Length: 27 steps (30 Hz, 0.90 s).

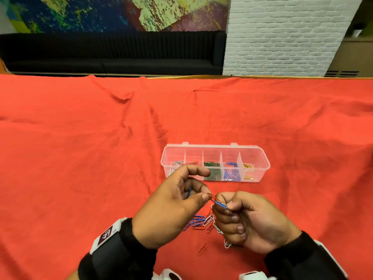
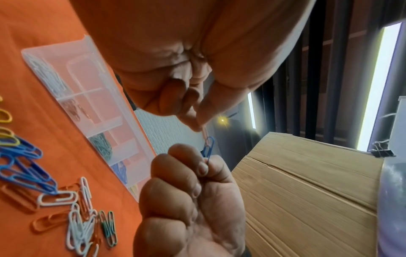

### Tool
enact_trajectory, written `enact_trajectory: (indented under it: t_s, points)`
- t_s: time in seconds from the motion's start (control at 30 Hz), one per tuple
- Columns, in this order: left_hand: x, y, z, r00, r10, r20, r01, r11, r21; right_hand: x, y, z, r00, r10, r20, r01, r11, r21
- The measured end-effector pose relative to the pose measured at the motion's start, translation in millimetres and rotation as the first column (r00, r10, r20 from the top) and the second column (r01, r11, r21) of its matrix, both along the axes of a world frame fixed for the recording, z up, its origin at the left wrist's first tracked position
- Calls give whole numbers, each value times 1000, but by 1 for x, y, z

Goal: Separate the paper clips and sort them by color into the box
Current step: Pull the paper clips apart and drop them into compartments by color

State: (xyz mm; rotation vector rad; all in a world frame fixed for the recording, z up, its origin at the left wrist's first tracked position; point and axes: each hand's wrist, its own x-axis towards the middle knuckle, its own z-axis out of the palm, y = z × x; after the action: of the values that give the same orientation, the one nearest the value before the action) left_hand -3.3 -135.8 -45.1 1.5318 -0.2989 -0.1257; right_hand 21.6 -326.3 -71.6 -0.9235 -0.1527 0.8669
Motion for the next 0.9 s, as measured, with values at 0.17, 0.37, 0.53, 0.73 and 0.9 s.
enact_trajectory:
  t_s: [0.17, 0.37, 0.53, 0.73, 0.9]
  points:
    - [-2, -6, 0, 999, -27, 19, 28, 999, -30, -3, 3, 2, 1000, -4, 25, 5, 998, -55]
    - [-2, -3, -2, 994, -2, 106, -10, 994, 110, -3, 0, 4, 998, -52, 43, 55, 995, -80]
    - [-1, -1, -6, 990, -5, 141, -23, 980, 196, -3, -1, 4, 999, -34, 19, 35, 998, -61]
    - [-1, -3, -7, 992, -19, 124, -3, 985, 171, -2, -2, 3, 1000, -18, -24, 17, 1000, -17]
    - [-3, -3, -4, 989, -40, 142, 17, 987, 162, -2, -1, 2, 997, 21, -73, -16, 997, 71]
